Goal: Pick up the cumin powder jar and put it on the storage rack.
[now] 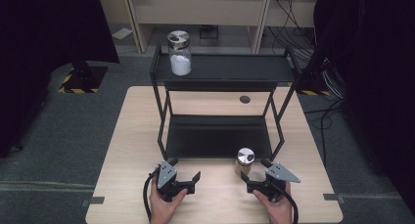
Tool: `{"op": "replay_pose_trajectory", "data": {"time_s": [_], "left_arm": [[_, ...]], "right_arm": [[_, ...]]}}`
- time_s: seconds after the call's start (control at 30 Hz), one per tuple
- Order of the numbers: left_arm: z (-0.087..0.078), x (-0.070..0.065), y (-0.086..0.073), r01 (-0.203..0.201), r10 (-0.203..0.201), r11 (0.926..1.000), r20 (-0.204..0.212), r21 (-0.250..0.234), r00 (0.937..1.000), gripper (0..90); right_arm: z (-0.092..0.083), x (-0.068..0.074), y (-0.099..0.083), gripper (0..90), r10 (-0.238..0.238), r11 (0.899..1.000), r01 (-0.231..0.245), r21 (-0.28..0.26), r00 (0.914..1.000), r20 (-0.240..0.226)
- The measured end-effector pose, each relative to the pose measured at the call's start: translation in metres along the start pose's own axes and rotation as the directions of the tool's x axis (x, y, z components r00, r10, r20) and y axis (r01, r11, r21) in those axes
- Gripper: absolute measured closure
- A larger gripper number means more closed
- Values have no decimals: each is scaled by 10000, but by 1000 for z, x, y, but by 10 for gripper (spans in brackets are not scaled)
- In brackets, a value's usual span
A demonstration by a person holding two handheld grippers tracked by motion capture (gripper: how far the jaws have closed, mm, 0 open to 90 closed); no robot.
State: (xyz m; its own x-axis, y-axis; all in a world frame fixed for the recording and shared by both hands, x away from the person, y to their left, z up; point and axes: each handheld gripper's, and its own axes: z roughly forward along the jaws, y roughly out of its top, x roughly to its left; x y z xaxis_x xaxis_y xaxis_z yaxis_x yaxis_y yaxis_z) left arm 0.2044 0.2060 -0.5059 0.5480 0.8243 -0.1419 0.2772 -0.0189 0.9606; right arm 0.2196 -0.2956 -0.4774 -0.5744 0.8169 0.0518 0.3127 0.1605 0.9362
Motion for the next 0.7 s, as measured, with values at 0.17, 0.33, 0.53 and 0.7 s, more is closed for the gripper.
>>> {"op": "replay_pose_trajectory", "data": {"time_s": [0.17,0.33,0.53,0.7], "left_arm": [[0,0,0,4,-4,10000,-3,26,10000,11],[0,0,0,-36,36,10000,-12,14,10000,11],[0,0,0,-17,17,10000,-20,-1,10000,11],[0,-1,0,-96,96,10000,-14,21,10000,11]], "right_arm": [[5,2,3,55,-84,9999,84,57,10000,3],[12,4,7,86,-274,9994,275,185,9996,-47],[22,6,14,171,-538,9976,538,435,9986,-18],[26,7,17,274,-726,9958,728,556,9973,-51]]}}
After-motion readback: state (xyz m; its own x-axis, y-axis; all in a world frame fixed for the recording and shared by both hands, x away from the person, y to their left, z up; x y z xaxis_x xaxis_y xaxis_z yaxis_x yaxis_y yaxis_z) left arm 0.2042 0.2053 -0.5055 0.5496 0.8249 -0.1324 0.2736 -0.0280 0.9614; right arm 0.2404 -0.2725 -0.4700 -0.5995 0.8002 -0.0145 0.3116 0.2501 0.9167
